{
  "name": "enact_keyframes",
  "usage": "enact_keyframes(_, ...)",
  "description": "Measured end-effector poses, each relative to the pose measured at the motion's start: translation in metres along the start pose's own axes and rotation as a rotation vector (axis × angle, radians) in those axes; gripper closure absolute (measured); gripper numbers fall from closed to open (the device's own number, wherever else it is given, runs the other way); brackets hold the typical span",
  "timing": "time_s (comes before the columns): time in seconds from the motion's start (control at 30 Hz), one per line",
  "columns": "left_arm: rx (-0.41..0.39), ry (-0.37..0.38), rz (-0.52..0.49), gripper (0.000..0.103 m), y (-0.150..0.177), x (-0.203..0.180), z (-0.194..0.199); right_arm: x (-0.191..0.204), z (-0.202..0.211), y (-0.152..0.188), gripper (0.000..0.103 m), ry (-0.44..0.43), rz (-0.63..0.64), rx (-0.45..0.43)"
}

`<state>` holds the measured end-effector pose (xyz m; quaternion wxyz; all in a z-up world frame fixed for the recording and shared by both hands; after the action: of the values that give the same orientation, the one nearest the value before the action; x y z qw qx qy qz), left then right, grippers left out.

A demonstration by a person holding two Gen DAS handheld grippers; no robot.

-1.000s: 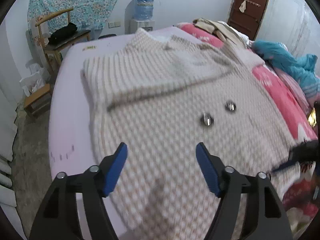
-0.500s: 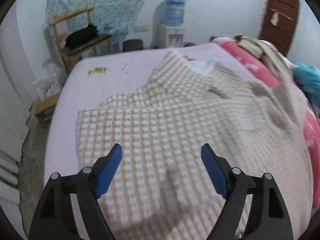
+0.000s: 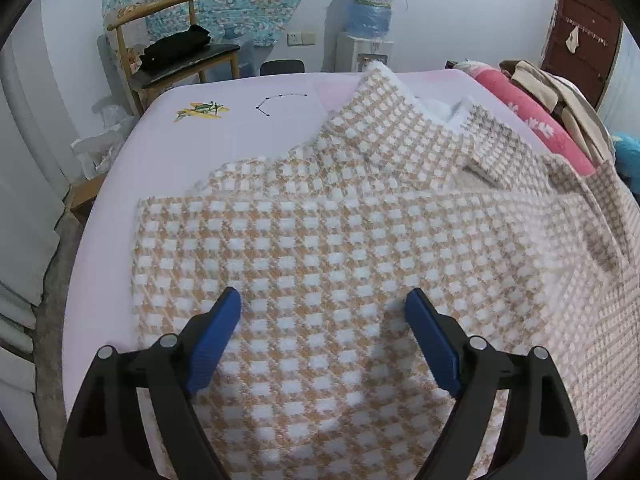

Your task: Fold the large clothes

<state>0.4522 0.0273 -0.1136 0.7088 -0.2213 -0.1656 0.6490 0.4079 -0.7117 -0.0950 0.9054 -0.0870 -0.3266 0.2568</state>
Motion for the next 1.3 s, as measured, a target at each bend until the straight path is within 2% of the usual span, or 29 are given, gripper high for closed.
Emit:
enact_keyframes(0.13,-0.003,-0.001,-0.002,0.02,0.001,0.0,0.001,-0.01,-0.01,-0.006,0.052,-0.026,-0.051,-0.007)
enact_keyframes(0.17,-0.003,-0.003,-0.005,0.02,0.001,0.0,0.001,-0.01,-0.01,-0.007,0.056,-0.032,-0.052,-0.017)
enact_keyframes(0.27,-0.005,-0.007,-0.008,0.02,0.0,-0.001,0.0,-0.007,0.002,-0.006,0.079,-0.035,-0.032,-0.04)
enact_keyframes(0.43,-0.009,0.006,0.01,0.02,0.0,0.0,0.0,0.019,0.042,-0.007,0.084,-0.04,0.054,-0.127)
enact_keyframes(0.57,-0.024,0.016,0.025,0.02,-0.001,0.001,0.0,0.075,0.107,0.0,0.085,-0.105,0.194,-0.213)
enact_keyframes(0.73,-0.033,0.032,0.085,0.02,-0.001,0.007,0.007,0.17,0.193,0.037,0.085,-0.229,0.406,-0.293)
enact_keyframes(0.83,-0.043,0.054,0.124,0.02,-0.001,0.012,0.02,0.241,0.242,0.085,0.085,-0.312,0.568,-0.321)
enact_keyframes(0.93,-0.067,0.08,0.128,0.02,0.003,0.017,0.042,0.293,0.266,0.134,0.086,-0.394,0.676,-0.31)
enact_keyframes(1.07,-0.087,0.13,0.125,0.02,0.016,0.024,0.073,0.363,0.274,0.225,0.086,-0.54,0.815,-0.22)
enact_keyframes(1.13,-0.095,0.171,0.132,0.028,0.027,0.031,0.092,0.389,0.267,0.273,0.086,-0.597,0.877,-0.155)
enact_keyframes(1.17,-0.096,0.186,0.133,0.029,0.032,0.033,0.098,0.407,0.258,0.314,0.084,-0.625,0.937,-0.089)
enact_keyframes(1.23,-0.098,0.235,0.135,0.035,0.044,0.041,0.114,0.425,0.241,0.371,0.077,-0.651,1.033,0.014)
enact_keyframes(1.27,-0.097,0.255,0.136,0.035,0.049,0.041,0.119,0.432,0.231,0.405,0.065,-0.667,1.087,0.092)
enact_keyframes(1.3,-0.092,0.28,0.134,0.036,0.055,0.043,0.124,0.435,0.222,0.431,0.047,-0.68,1.124,0.16)
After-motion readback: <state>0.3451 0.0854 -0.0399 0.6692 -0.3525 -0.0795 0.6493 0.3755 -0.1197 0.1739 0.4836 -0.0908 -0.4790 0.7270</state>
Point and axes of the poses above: each gripper's, at about its wrist camera, not at the fingertips, and z roughly against the way its jaws point, x to its left, y to its underside, the point moved 9 cm from there along -z, roughly the way its jaws point, and after that the axes turned 4 degrees about x, right-handed, at the moved point
